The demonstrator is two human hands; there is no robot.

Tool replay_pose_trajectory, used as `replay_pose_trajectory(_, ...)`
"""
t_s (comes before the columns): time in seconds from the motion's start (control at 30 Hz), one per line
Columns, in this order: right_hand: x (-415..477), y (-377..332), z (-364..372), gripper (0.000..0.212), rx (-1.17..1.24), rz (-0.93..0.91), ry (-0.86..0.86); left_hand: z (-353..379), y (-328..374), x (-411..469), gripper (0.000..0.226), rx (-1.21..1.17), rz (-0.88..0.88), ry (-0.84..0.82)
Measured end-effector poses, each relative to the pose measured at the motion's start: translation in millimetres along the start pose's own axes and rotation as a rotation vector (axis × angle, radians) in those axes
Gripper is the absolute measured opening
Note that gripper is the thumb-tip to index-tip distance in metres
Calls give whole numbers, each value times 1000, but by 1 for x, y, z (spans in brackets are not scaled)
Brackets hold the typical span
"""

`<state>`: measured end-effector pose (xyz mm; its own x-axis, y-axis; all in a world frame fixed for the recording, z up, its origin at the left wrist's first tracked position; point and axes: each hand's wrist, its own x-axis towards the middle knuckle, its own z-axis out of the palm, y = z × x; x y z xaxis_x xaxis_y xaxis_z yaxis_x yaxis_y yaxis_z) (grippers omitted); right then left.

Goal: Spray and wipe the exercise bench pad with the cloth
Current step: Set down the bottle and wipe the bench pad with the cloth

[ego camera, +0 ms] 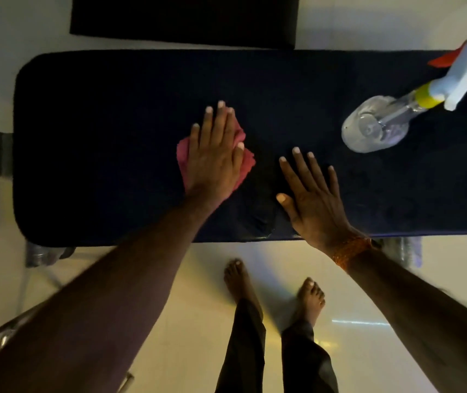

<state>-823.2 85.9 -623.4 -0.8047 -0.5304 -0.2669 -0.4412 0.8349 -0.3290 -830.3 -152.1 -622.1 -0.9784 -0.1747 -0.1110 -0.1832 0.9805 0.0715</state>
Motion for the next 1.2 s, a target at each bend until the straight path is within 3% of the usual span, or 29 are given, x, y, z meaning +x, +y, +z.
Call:
replay_pose_trajectory(0.2, -22, 12, -8, 67, 42, 31, 13, 14, 13, -96, 60, 50, 343, -37)
replay_pose_trajectory(0.3, -31, 18, -8, 66, 12, 22, 13, 8, 12, -55, 61, 37, 192, 36)
replay_pose_trajectory(0.37, -36, 24, -7, 66, 13, 34, 16, 8, 30, -51, 63, 20, 57, 2)
replay_pose_trajectory(0.57, -49, 38, -4, 65, 21, 22, 0, 18, 58, -112, 66, 64, 239, -55)
replay_pose_trajectory(0.73, -56, 53, -7, 66, 48, 42, 31, 19, 83, -81, 61, -54, -121, 50)
replay_pose_trajectory(0.9, -65, 81, -15, 70, 42, 33, 15, 37, 134, -131, 65, -34, 181, -34)
replay_pose_trajectory(0.97, -68, 92, -17, 71, 31, 9, 4, 36, 129, -116, 63, -25, 148, 3)
replay_pose_trajectory(1.1, -73, 111, -19, 69, 20, -38, -1, 37, 144, -95, 62, -47, -109, 66)
replay_pose_trajectory(1.2, -75, 122, -21, 71, 56, -19, 6, 42, 182, -123, 63, -81, 91, 5)
